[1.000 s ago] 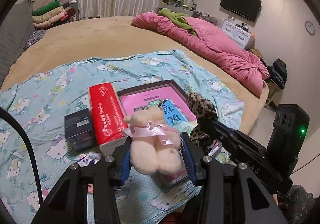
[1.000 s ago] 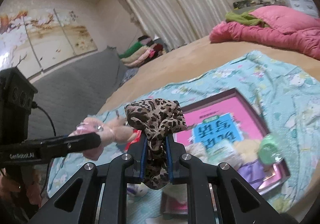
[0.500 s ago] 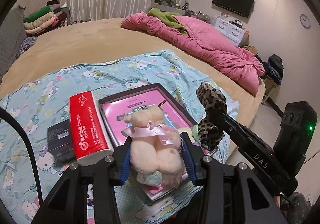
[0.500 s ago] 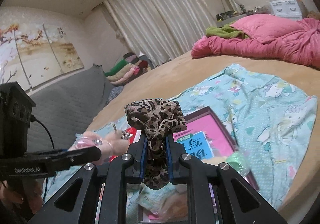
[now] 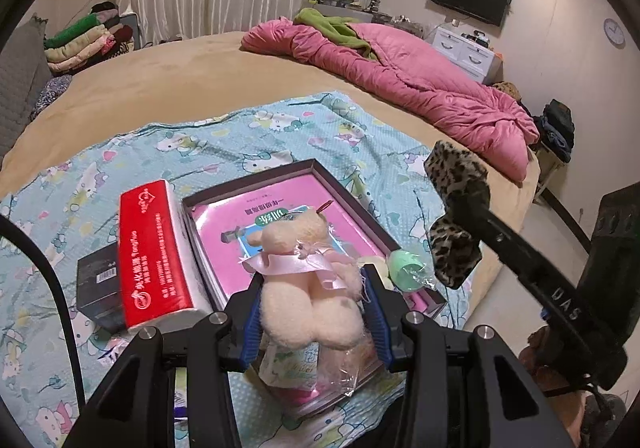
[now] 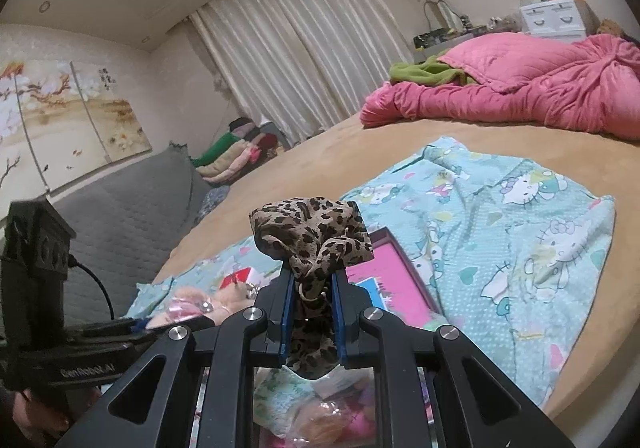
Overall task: Organize soft objects
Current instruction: 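Lower the scrunchie into the tray with the right tool while the left tool lowers the bear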
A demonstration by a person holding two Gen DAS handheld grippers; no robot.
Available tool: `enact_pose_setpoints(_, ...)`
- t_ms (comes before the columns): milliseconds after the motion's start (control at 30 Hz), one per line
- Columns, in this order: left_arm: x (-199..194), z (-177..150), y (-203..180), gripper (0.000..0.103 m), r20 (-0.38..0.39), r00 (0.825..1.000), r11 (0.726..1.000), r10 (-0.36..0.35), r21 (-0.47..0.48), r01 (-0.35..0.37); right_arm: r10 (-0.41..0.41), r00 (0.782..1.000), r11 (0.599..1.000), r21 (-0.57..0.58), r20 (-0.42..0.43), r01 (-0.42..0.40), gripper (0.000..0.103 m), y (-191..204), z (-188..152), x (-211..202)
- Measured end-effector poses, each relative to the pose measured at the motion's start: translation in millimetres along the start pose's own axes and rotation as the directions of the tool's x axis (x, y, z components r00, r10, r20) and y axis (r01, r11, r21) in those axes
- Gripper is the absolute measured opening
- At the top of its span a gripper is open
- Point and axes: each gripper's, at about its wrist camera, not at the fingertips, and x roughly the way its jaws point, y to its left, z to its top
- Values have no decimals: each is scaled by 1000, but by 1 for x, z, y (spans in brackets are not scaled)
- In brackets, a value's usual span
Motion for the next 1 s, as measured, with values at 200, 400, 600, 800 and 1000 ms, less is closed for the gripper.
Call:
enact_pose_setpoints(200,20,-6,-1,45,-21,1000,1000,5,-2,-5,-11,1000,1000,3,-14,11,17,-3,-3,3)
enact_pose_setpoints(400,37,-11,1,45,-46,999,1000,13,-3,-13,-20,999,1000,-13,-40,20,17,-2,-6,11)
enact_pose_setpoints(600,49,-16,3,45,-66,998,1000,19,4,-19,-32,998,999,-13,-53,31,17,-4,-10,15)
enact_pose_setpoints(800,57,-19,6,45,-87,996,1000,18,-3,-18,-43,997,999,-16,-64,42,17,-5,-10,19)
enact_pose_setpoints(1000,65,-23,10,45,-109,994,1000,15,-11,-16,-89,991,996,-7,-96,89,17,-13,-15,26)
